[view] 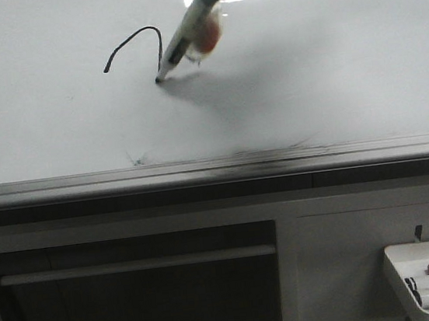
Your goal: Write number 2 on whiteboard
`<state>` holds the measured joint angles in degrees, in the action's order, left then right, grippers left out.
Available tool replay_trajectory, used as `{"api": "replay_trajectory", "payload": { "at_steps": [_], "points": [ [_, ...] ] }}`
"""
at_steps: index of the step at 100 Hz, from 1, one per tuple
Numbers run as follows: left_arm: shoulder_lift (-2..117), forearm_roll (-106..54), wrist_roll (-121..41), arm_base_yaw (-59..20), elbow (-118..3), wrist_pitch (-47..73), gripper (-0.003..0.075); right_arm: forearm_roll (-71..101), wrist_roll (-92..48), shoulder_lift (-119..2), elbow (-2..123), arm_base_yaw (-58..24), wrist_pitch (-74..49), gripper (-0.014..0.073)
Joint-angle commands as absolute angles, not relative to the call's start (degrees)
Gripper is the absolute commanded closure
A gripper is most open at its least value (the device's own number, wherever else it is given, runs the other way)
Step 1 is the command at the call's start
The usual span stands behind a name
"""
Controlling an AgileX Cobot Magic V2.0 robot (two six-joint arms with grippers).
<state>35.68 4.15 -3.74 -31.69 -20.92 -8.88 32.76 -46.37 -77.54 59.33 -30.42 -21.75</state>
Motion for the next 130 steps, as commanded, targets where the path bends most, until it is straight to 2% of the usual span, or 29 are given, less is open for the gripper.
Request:
{"api": "replay_trajectory", "payload": {
  "at_steps": [1,22,57,83,95,104,119,124,130],
  "points": [
    [35.67,3.53,-3.15,-31.62,-22.9,-13.89,0.0739,32.84,-46.04,-78.15,60.12,-32.61,-17.66,0.0641],
    [35.67,3.53,-3.15,-31.62,-22.9,-13.89,0.0739,32.84,-45.96,-80.68,60.24,-36.05,-13.05,0.0641],
    [35.67,3.78,-3.15,-31.62,-22.9,-13.89,0.0739,32.72,-43.76,-74.82,54.99,-27.34,-18.81,0.0641],
    [35.67,9.61,-3.15,-31.93,-22.9,-13.76,0.0739,33.28,-43.71,-72.2,52.43,-28.01,-21.33,0.0643],
    [37.76,13.74,-3.15,-35.8,-22.9,-13.29,0.0736,33.28,-44.07,-70.18,54.76,-30.8,-26.8,0.0643],
    [41.0,18.38,-3.15,-40.2,-22.9,-13.43,0.0668,33.15,-44.95,-70.0,57.58,-32.78,-32.34,0.0643],
    [48.63,19.65,-3.15,-47.14,-22.9,-15.6,0.042,31.99,-45.32,-70.0,60.41,-35.76,-33.19,0.0643],
    [51.23,18.93,-3.15,-47.38,-22.9,-17.66,0.0388,31.83,-45.32,-70.0,60.83,-36.65,-33.44,0.0643],
    [54.37,17.02,-3.28,-47.11,-22.9,-21.01,0.0384,31.83,-45.32,-70.0,60.94,-37.41,-33.55,0.0643]
  ]
}}
